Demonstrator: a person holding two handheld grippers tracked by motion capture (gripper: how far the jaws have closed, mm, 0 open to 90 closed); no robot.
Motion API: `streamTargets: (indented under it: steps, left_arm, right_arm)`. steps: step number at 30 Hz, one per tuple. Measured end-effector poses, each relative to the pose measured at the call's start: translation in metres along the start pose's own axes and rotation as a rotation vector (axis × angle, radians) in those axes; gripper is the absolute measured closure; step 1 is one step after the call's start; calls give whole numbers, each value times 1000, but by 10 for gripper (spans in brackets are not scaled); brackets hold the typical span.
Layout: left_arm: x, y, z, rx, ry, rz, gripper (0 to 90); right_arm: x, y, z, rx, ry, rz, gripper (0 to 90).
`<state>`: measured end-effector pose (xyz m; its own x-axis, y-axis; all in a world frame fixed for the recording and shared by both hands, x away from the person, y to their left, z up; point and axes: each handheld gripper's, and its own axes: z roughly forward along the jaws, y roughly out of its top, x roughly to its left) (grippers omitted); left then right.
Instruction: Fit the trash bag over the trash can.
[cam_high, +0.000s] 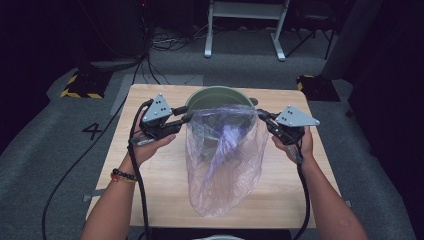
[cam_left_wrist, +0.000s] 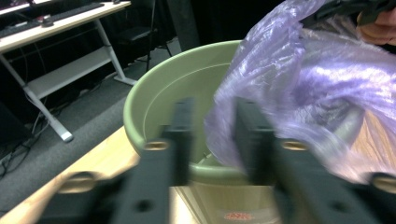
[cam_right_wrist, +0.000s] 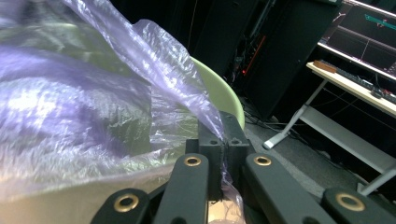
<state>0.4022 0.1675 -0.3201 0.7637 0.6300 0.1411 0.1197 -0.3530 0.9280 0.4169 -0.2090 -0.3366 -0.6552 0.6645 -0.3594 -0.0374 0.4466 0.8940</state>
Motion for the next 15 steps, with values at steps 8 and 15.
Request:
streamTargets:
  steps: [8,15]
  left_arm:
    - [-12,-5,-19,43,-31,-26,215]
    - [-34,-4,-38,0,-23,-29,162]
  right_arm:
    - [-2,4,4,18,-13,11,900]
    - [-3,5,3,22,-22,6,900]
